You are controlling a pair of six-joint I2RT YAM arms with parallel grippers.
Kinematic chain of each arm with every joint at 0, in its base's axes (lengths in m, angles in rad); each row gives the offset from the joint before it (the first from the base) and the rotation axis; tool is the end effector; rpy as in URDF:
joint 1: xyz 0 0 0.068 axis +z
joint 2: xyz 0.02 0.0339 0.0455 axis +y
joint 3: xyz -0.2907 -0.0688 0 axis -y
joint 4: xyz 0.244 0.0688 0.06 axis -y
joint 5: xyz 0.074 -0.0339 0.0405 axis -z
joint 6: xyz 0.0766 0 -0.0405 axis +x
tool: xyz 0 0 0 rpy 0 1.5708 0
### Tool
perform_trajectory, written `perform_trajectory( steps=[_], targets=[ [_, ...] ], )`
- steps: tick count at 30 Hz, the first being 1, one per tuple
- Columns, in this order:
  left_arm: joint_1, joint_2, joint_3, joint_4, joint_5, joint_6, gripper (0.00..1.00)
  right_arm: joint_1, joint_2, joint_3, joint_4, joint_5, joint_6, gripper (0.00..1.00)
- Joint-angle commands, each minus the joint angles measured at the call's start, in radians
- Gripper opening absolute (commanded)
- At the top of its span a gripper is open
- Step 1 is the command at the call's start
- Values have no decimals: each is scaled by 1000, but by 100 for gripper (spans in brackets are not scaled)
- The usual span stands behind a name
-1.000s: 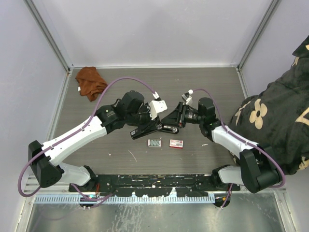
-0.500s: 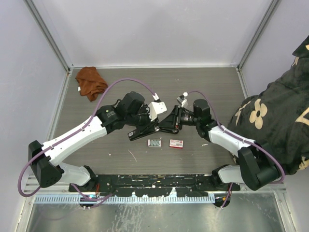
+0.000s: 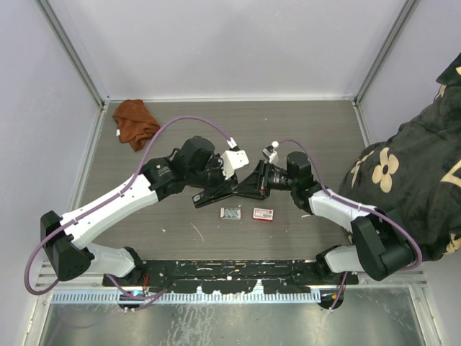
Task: Load the staples into the stapler
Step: Open the stapler at the center of the board.
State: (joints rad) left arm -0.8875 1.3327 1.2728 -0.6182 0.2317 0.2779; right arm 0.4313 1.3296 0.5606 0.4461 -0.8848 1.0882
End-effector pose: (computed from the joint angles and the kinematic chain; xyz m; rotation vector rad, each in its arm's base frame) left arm 0.1848 -0.2548 0.3481 1.3669 1.8422 -0.5832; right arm 0.2330 0.1725 0.2303 -0.0005 2.2344 1.7749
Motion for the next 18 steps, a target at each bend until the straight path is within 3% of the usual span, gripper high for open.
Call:
perform_trajectory(
  steps=[1, 5, 9, 11, 16, 18],
  targets=[
    [-10, -55, 11, 144, 41, 0, 0, 23, 21, 9, 128, -9, 54, 33],
    [-16, -49, 6, 150, 48, 0, 0, 42, 49, 13, 214, -8, 111, 27],
    [-16, -36, 12, 118, 21, 10, 0, 44, 55, -14, 331, 10, 181, 2],
    [-16, -30, 13, 104, -1, 7, 17, 43, 49, -26, 391, 37, 208, 1],
    [-17, -50, -6, 173, -70, -116, 89, 43, 0, -49, 422, 167, 192, 1],
    [-16, -55, -10, 237, -121, -208, 100, 43, -17, -54, 412, 229, 162, 1]
  ],
)
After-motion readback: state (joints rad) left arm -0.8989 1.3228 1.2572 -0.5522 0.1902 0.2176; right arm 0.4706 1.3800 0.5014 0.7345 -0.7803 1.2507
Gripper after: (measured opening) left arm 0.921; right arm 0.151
